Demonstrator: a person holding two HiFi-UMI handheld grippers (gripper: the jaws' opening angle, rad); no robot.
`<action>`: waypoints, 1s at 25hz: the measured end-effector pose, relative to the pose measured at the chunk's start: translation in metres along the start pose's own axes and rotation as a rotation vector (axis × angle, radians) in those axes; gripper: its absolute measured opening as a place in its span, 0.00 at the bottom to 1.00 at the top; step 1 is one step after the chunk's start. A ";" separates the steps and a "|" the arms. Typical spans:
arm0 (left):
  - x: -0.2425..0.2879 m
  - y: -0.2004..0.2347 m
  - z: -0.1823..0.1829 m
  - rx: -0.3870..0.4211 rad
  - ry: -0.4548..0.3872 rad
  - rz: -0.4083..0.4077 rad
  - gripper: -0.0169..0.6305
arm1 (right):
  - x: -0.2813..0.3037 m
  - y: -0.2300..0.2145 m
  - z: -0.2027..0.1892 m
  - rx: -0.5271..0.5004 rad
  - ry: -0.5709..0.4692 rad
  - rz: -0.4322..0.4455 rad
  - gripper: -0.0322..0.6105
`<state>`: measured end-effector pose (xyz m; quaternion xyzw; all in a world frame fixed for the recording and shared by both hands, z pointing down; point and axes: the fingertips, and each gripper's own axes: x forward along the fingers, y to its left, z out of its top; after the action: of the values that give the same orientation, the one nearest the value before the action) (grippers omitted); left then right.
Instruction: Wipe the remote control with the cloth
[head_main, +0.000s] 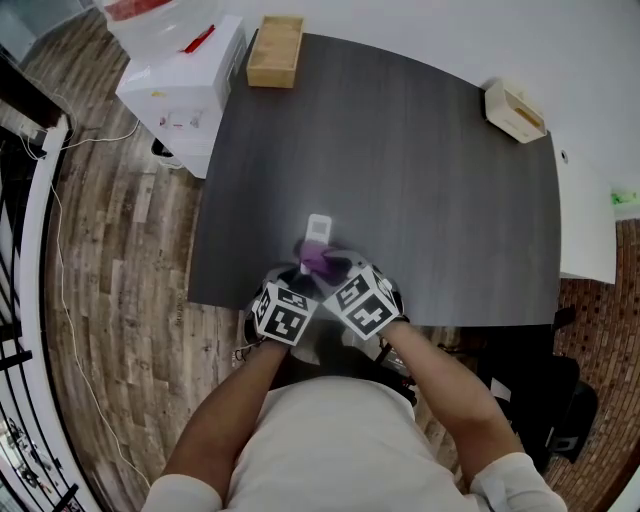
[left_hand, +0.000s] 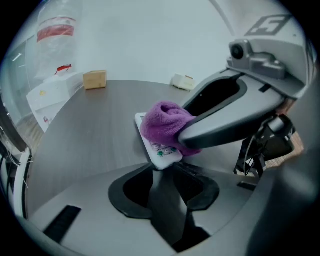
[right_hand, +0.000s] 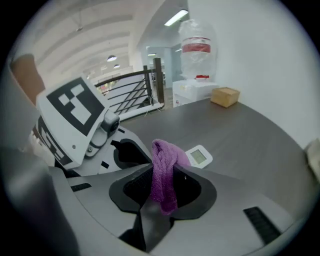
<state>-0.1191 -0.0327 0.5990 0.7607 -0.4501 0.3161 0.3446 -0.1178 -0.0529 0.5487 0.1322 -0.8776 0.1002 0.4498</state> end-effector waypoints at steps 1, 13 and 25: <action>0.000 0.001 0.001 -0.003 -0.001 0.003 0.23 | -0.002 0.000 -0.001 0.059 -0.009 0.023 0.23; 0.001 0.004 0.000 0.058 0.015 0.036 0.17 | -0.010 0.000 -0.016 0.323 -0.028 0.099 0.23; -0.017 0.012 0.011 -0.057 -0.056 -0.126 0.16 | -0.066 -0.014 -0.014 0.460 -0.213 0.066 0.23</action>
<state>-0.1348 -0.0380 0.5827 0.7858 -0.4198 0.2596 0.3728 -0.0654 -0.0526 0.5040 0.2122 -0.8780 0.2975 0.3091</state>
